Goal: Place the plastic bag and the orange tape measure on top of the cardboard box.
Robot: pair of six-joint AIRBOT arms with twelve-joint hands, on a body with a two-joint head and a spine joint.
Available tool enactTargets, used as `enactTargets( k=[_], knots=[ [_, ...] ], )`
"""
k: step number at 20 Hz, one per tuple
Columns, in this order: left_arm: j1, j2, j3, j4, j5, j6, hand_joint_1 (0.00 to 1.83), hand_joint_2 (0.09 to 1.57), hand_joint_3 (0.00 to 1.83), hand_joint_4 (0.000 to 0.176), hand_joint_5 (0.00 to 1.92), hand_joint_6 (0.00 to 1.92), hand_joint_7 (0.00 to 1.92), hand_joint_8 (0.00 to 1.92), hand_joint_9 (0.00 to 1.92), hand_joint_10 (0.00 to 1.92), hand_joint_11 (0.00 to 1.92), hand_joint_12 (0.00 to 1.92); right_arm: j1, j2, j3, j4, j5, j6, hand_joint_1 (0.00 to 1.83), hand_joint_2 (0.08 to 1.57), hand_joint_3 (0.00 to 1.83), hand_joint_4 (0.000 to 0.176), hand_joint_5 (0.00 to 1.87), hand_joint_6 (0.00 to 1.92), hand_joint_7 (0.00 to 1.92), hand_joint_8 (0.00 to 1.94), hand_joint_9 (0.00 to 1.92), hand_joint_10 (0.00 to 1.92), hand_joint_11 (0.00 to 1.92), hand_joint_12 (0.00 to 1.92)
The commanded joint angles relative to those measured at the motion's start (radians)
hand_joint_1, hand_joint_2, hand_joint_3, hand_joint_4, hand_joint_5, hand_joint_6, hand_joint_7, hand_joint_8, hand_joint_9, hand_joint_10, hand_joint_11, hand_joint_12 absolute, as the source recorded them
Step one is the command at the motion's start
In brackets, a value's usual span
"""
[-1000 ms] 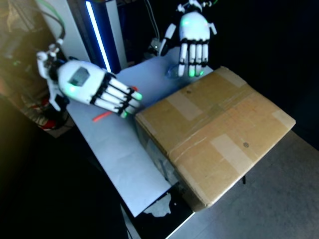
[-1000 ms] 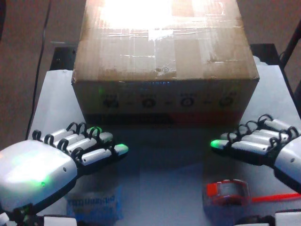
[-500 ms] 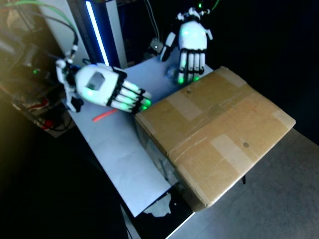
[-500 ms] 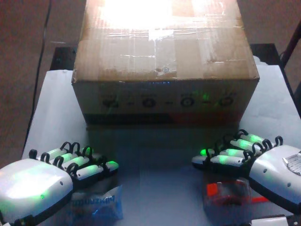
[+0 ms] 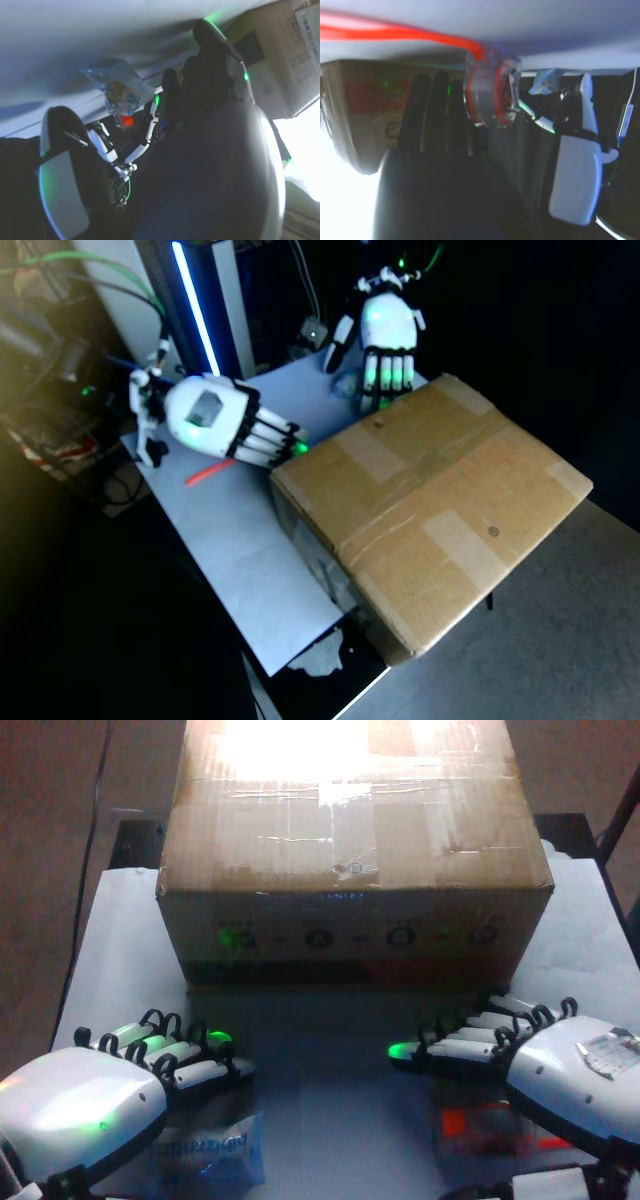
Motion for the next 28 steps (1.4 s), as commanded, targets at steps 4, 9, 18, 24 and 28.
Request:
enactTargets(
  k=[4, 9, 18, 24, 28],
  knots=[
    [0.012, -0.033, 0.023, -0.032, -0.018, -0.007, 0.68, 1.04, 0.00, 0.000, 0.64, 0.02, 0.60, 0.05, 0.48, 0.26, 0.00, 1.49, -0.006, -0.036, 0.029, 0.013, 0.013, -0.004, 0.98, 0.93, 0.00, 0.000, 0.58, 0.31, 0.55, 0.09, 0.17, 0.88, 0.00, 1.50],
    [0.018, -0.051, 0.037, -0.047, -0.017, -0.007, 0.96, 1.23, 0.00, 0.042, 0.75, 1.28, 0.88, 0.36, 0.68, 1.07, 0.49, 1.59, -0.004, -0.037, 0.032, 0.013, 0.013, -0.005, 1.33, 1.20, 0.00, 0.000, 0.87, 0.98, 0.73, 1.48, 0.75, 1.54, 0.75, 1.73],
    [0.024, -0.072, 0.055, -0.073, 0.033, -0.008, 1.34, 1.24, 0.00, 0.000, 0.66, 1.16, 0.73, 1.47, 0.73, 1.59, 0.69, 1.63, 0.025, -0.032, 0.033, 0.006, 0.009, -0.005, 1.23, 1.23, 0.00, 0.000, 0.85, 0.92, 0.74, 1.67, 1.12, 1.77, 1.14, 1.86],
    [-0.013, -0.037, 0.046, 0.011, 0.131, -0.079, 1.34, 1.23, 0.00, 0.000, 0.68, 1.23, 0.78, 1.37, 0.71, 1.54, 0.51, 1.53, 0.074, 0.028, -0.016, -0.061, -0.075, -0.005, 1.24, 1.20, 0.00, 0.000, 0.86, 0.88, 0.80, 1.59, 1.16, 1.58, 1.16, 1.68],
    [-0.057, 0.020, 0.040, 0.119, 0.228, -0.212, 1.36, 1.18, 0.00, 0.000, 0.76, 1.16, 0.89, 1.17, 0.79, 1.42, 0.64, 1.41, 0.099, 0.105, -0.071, -0.113, -0.160, -0.005, 1.24, 1.20, 0.00, 0.000, 0.92, 0.81, 0.77, 1.62, 1.13, 1.69, 1.16, 1.75]
  ],
)
